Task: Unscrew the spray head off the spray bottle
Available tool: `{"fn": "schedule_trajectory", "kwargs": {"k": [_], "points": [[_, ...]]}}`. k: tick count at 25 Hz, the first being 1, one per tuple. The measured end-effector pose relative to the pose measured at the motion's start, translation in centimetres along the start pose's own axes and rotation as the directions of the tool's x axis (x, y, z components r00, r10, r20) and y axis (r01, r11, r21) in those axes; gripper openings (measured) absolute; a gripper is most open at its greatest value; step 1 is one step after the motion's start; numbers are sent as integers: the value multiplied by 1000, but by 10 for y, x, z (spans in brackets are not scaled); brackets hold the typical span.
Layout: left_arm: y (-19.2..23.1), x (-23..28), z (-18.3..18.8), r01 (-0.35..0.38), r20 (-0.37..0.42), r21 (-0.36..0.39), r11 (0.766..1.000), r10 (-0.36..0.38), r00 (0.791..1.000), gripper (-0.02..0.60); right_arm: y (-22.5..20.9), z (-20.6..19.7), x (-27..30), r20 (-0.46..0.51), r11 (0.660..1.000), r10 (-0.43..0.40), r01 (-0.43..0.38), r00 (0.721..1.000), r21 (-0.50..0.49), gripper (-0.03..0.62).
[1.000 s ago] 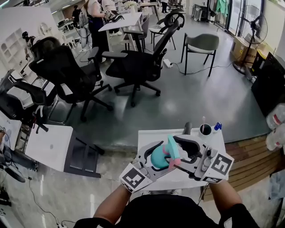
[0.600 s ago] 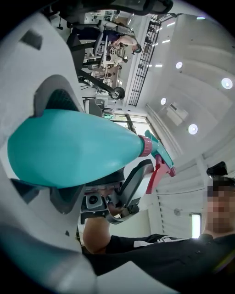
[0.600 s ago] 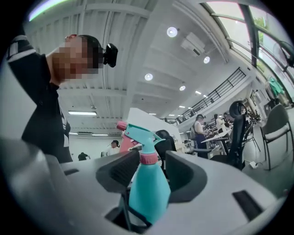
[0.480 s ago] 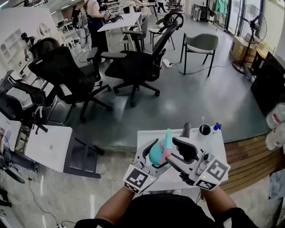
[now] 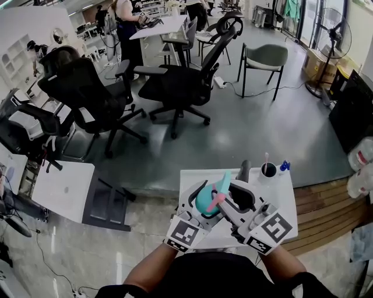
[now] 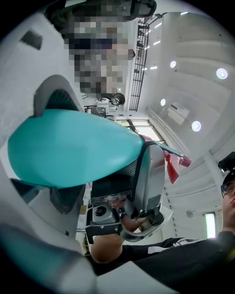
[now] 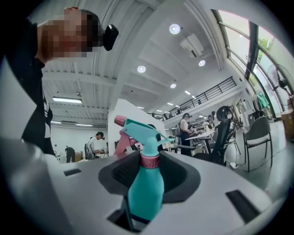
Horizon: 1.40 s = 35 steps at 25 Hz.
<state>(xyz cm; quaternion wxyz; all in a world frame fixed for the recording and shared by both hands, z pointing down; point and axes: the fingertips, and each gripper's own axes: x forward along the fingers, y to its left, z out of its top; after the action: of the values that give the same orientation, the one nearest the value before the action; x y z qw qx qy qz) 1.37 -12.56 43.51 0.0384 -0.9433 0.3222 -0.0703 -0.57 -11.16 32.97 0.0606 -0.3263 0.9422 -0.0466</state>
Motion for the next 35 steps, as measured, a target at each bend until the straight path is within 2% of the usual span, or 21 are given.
{"fn": "schedule_trajectory", "kwargs": {"k": [4,7,9,12,15,17,18,20,22,25,27,29,31,35], "points": [[-3,-3,7,49,30,-3,999,-49,998,428,6,5,0,-11,996,86,-86,996,-18,137],[-11,-7,13,100,59,25,995,-101,993,428,17,8,-5,-37,974,220,-222,975,-56,135],[-23,-11,15,167,77,50,985,-170,982,428,26,9,-13,-63,933,344,-349,937,-89,135],[-43,-18,24,268,117,63,961,-274,955,428,44,7,-28,-114,858,499,-508,859,-77,135],[-60,-24,31,344,147,74,936,-351,925,428,57,3,-42,-156,787,601,-614,784,-60,135],[-64,-26,32,365,163,35,930,-366,916,428,58,4,-44,-147,766,628,-640,764,-57,137],[-62,-26,32,362,167,3,932,-358,919,428,57,5,-42,-129,771,623,-633,771,-61,138],[-53,-25,30,337,158,-39,941,-327,932,428,51,5,-33,-85,809,577,-583,813,-80,144],[-43,-22,27,304,138,-48,951,-295,945,428,42,4,-23,-52,855,508,-511,860,-91,237],[-29,-18,21,234,105,-66,970,-227,968,428,31,6,-17,15,906,416,-414,909,-90,238],[-19,-16,15,174,82,-97,980,-167,983,428,25,6,-16,35,937,348,-347,937,-50,231],[-8,-14,6,122,49,-100,987,-118,992,428,19,4,-13,29,960,281,-281,959,-13,208],[-2,-12,-5,91,18,-65,994,-90,996,428,14,0,-9,11,975,221,-221,975,3,195],[2,-8,-14,49,-19,-42,998,-50,999,428,8,-9,0,-17,992,125,-125,992,28,193]]}}
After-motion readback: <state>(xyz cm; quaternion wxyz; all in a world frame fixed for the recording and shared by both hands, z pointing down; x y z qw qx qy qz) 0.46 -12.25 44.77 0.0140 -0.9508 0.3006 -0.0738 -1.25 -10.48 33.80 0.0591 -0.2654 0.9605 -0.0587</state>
